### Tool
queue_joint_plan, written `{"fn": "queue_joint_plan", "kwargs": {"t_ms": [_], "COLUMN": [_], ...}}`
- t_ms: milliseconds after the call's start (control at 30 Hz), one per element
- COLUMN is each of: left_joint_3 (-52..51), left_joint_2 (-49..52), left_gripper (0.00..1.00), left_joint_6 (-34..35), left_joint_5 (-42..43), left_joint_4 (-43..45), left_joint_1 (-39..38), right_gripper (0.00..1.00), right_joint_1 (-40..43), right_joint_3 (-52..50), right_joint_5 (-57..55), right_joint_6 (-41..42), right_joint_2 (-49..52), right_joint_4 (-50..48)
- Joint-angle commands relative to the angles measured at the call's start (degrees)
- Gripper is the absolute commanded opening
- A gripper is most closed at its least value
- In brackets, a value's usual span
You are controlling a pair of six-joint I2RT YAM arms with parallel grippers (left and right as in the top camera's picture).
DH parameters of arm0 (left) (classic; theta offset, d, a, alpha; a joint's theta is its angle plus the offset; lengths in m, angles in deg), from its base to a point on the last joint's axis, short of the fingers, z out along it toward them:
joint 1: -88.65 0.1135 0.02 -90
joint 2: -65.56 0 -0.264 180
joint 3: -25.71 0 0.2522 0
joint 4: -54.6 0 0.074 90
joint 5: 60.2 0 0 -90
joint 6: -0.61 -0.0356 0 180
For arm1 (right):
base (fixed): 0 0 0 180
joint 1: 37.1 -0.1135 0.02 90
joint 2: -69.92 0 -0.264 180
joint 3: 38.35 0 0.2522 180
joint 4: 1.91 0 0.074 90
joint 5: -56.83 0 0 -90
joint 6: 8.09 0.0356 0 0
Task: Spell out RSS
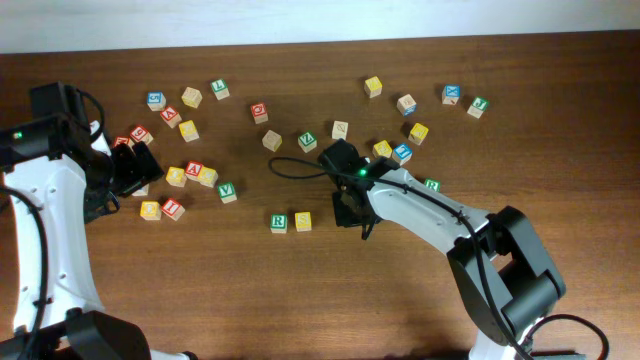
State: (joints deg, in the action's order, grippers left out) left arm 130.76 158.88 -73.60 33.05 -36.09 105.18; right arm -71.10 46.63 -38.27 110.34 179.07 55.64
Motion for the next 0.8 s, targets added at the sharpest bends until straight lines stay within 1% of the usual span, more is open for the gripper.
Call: {"fn": "queue_joint_plan", "kwargs": {"t_ms": [0, 267, 400, 667, 733, 767], "left_joint_3": [0.1, 0.1, 0.1, 0.1, 0.1, 0.1], "left_joint_2": [0.0, 0.0, 0.0, 0.0, 0.0, 0.0], "left_gripper": [0.99, 0.99, 0.99, 0.99, 0.99, 0.99], "left_joint_6": [-0.5, -0.5, -0.5, -0.5, -0.5, -0.5], "left_joint_5": [0.4, 0.4, 0.4, 0.4, 0.4, 0.4], "left_joint_4": [0.1, 0.1, 0.1, 0.1, 0.1, 0.1], "left_joint_1": [0.1, 0.1, 0.1, 0.1, 0.1, 0.1], "right_gripper": [0.22, 0.23, 0.23, 0.22, 0.24, 0.27], "right_joint_1": [0.3, 0.3, 0.3, 0.3, 0.3, 0.3], "right_joint_3": [-0.6, -0.6, -0.6, -0.6, -0.6, -0.6], "right_joint_5": [0.3, 0.2, 0.1, -0.9, -0.9, -0.9], "right_joint_6": [1.0, 1.4, 3.4, 3.4, 3.4, 3.4], "right_joint_2": [0.1, 0.1, 0.1, 0.1, 0.1, 0.1], "right_joint_4": [0.4, 0.4, 0.3, 0.4, 0.4, 0.4]}}
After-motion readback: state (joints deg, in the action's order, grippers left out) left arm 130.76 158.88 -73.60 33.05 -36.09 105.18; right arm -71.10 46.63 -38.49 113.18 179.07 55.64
